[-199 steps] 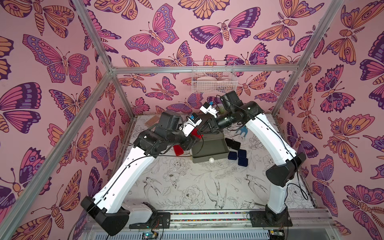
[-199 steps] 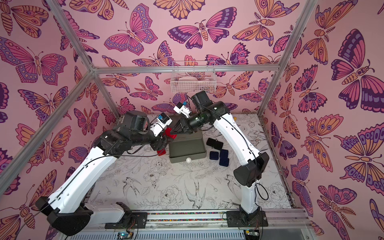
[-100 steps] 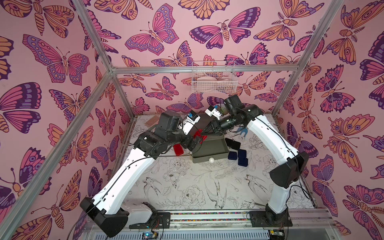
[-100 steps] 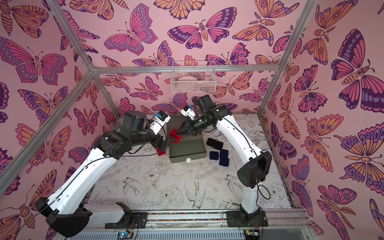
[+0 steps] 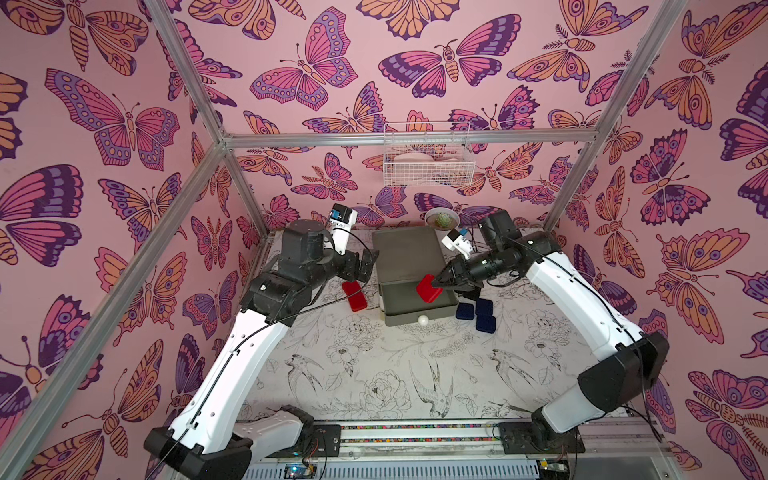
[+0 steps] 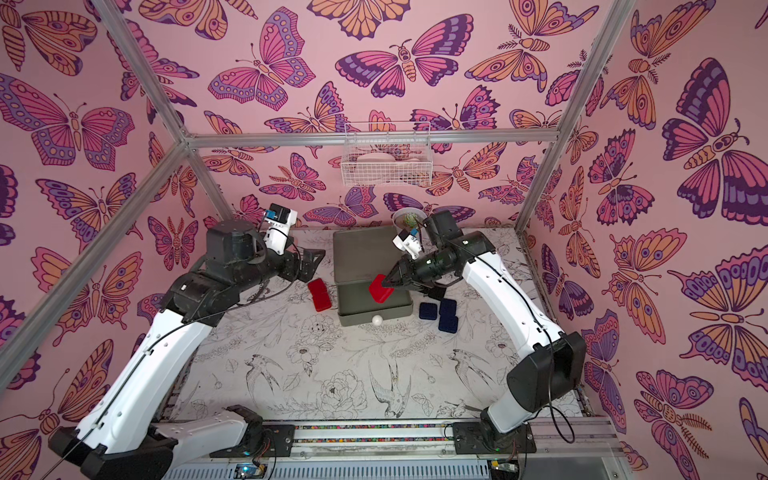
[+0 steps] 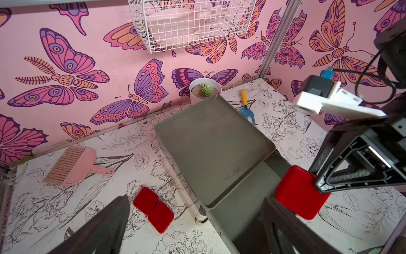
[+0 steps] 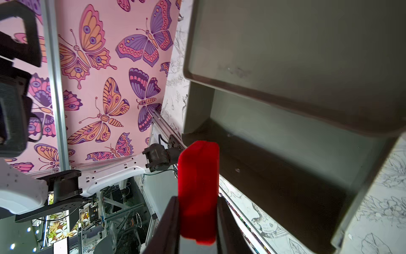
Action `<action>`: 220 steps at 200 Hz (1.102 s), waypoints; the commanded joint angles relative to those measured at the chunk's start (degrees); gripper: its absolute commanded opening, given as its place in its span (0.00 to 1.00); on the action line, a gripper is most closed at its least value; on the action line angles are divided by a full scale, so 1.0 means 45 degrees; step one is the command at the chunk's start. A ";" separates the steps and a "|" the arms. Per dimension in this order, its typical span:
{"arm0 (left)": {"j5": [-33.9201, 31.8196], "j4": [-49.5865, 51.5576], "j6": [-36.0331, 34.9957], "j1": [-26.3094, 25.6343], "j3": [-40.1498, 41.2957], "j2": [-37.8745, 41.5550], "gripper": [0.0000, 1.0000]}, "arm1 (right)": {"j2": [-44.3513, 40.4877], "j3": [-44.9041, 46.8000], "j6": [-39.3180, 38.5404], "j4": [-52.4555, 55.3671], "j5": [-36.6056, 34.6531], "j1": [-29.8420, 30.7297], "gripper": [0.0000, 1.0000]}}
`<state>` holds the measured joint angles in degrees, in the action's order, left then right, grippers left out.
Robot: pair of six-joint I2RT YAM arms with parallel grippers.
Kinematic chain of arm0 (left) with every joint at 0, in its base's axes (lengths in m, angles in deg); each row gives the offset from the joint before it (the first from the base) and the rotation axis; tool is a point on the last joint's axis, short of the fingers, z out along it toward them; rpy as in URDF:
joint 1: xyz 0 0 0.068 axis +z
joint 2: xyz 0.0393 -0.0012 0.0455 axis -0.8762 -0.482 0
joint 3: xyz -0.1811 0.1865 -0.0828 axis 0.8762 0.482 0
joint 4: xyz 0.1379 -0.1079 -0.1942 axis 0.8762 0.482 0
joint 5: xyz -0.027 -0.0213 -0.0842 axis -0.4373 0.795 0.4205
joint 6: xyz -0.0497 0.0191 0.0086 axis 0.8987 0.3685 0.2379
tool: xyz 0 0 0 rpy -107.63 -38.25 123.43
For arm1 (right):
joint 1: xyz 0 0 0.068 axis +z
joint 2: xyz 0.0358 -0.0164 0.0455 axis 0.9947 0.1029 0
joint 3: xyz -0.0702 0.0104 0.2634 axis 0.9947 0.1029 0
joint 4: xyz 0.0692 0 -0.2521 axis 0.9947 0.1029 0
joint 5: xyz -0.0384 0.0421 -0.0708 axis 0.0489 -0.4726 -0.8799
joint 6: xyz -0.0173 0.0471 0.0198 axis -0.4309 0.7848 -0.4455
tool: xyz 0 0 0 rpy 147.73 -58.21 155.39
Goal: Place the brooch boxes into the drawer by color
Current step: Place the brooch box in the drawer.
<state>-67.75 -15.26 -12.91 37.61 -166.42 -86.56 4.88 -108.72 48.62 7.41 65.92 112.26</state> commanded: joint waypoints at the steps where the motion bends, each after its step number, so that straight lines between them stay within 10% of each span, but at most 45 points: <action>1: 0.0041 -0.0359 0.0350 0.0101 0.0345 -0.0122 1.00 | -0.0011 0.0455 -0.0325 -0.0198 -0.0683 -0.0031 0.06; 93: -0.0053 -0.0378 0.0453 0.0239 0.0929 -0.0090 1.00 | 0.0699 0.0205 -0.0271 -0.0715 -0.1811 -0.0099 0.06; 124: -0.0024 -0.0378 0.0380 0.0258 0.0958 -0.0136 1.00 | 0.0642 0.0260 -0.0459 -0.0554 -0.3112 -0.0114 0.19; 162: 0.0189 -0.0355 0.0375 0.0316 0.0958 -0.0196 1.00 | 0.0327 -0.0243 -0.1114 0.0116 -0.5202 -0.0116 0.62; 220: 0.0115 -0.0378 0.0426 0.0354 0.0881 -0.0278 1.00 | -0.0152 -0.1005 -0.1760 0.0385 -0.6069 0.0036 0.57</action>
<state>-67.32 -16.11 -11.33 38.79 -162.90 -87.43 6.69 -111.52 43.22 7.30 42.01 112.08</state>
